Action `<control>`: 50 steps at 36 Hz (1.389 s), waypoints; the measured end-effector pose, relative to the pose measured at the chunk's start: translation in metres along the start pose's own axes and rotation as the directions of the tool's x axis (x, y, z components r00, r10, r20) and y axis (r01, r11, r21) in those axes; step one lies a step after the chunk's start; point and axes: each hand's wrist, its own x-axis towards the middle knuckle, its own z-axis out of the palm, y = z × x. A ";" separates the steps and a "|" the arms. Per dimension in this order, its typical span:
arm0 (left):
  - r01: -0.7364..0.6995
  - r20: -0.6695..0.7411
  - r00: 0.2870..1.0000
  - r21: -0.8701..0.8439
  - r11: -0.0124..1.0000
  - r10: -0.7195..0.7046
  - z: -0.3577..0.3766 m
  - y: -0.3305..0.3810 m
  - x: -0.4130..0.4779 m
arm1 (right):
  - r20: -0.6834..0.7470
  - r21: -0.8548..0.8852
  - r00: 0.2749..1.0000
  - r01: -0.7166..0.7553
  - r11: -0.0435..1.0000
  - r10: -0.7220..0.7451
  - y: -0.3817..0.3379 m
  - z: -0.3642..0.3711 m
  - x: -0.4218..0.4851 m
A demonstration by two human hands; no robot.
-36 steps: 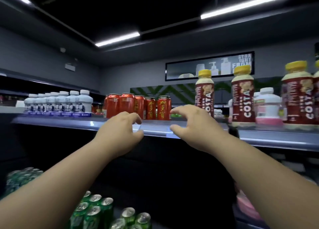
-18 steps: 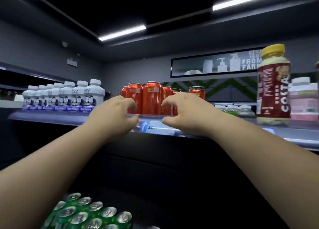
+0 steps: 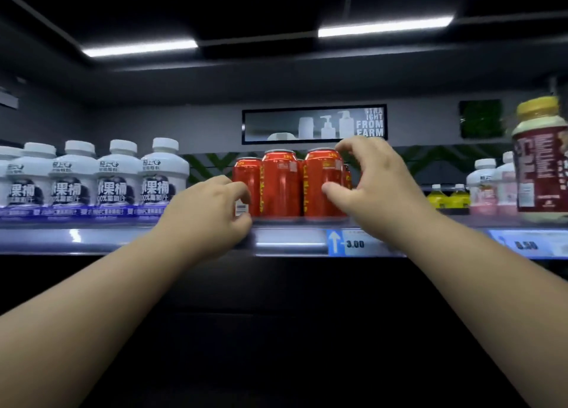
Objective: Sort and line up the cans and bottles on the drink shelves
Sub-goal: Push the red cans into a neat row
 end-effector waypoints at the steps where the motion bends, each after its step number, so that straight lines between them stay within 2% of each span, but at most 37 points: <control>1: 0.006 0.007 1.000 -0.010 1.000 -0.006 0.001 -0.006 0.002 | 0.005 -0.031 1.000 0.004 0.999 -0.004 -0.007 0.003 0.001; 5: 0.012 -0.033 0.999 -0.065 0.998 -0.014 0.004 -0.024 0.013 | 0.043 -0.206 0.999 -0.008 0.979 0.017 -0.027 0.016 0.010; 8: 0.062 -0.037 0.997 -0.167 0.984 -0.069 0.007 -0.028 0.023 | 0.065 -0.276 0.994 -0.061 0.959 0.082 -0.034 0.028 0.015; 10: 0.100 -0.005 0.995 -0.240 0.966 -0.105 0.010 -0.028 0.029 | 0.105 -0.263 0.981 -0.130 0.956 0.163 -0.033 0.034 0.016; 13: 0.137 0.047 0.991 -0.362 0.922 -0.128 0.019 -0.025 0.037 | 0.158 -0.154 0.958 -0.216 0.964 0.240 -0.028 0.039 0.016; 23: 0.128 0.208 0.978 -0.517 0.846 -0.021 0.037 -0.033 0.055 | 0.023 -0.293 0.900 -0.410 0.864 0.436 0.010 0.019 0.010; 26: 0.121 0.164 0.986 -0.532 0.838 -0.038 0.037 -0.035 0.056 | -0.013 -0.368 0.917 -0.375 0.851 0.398 -0.002 0.027 0.009; 28: 0.128 0.135 0.989 -0.535 0.835 -0.065 0.036 -0.035 0.052 | -0.022 -0.372 0.959 -0.272 0.888 0.284 -0.018 0.034 0.009; 30: 0.144 0.103 0.989 -0.542 0.828 -0.105 0.033 -0.034 0.046 | -0.003 -0.337 0.990 -0.133 0.932 0.140 -0.036 0.041 0.011; 32: 0.157 0.047 0.986 -0.548 0.821 -0.157 0.031 -0.035 0.039 | 0.052 -0.234 0.995 -0.068 0.970 0.083 -0.051 0.049 0.015; 35: 0.187 -0.016 0.970 -0.589 0.786 -0.243 0.029 -0.039 0.033 | 0.136 -0.070 0.978 -0.150 0.986 0.158 -0.061 0.063 0.020; 38: 0.203 -0.014 0.965 -0.596 0.777 -0.262 0.027 -0.040 0.030 | 0.134 -0.011 0.973 -0.187 0.982 0.187 -0.057 0.072 0.020; 42: 0.189 -0.004 0.972 -0.582 0.791 -0.235 0.030 -0.040 0.031 | 0.114 0.003 0.972 -0.206 0.979 0.204 -0.049 0.075 0.016; 48: 0.199 0.029 0.972 -0.630 0.751 -0.232 0.033 -0.042 0.033 | 0.119 0.037 0.974 -0.201 0.979 0.195 -0.048 0.074 0.012; 50: 0.181 0.002 0.974 -0.610 0.772 -0.227 0.032 -0.040 0.032 | 0.119 0.034 0.975 -0.194 0.980 0.188 -0.048 0.074 0.012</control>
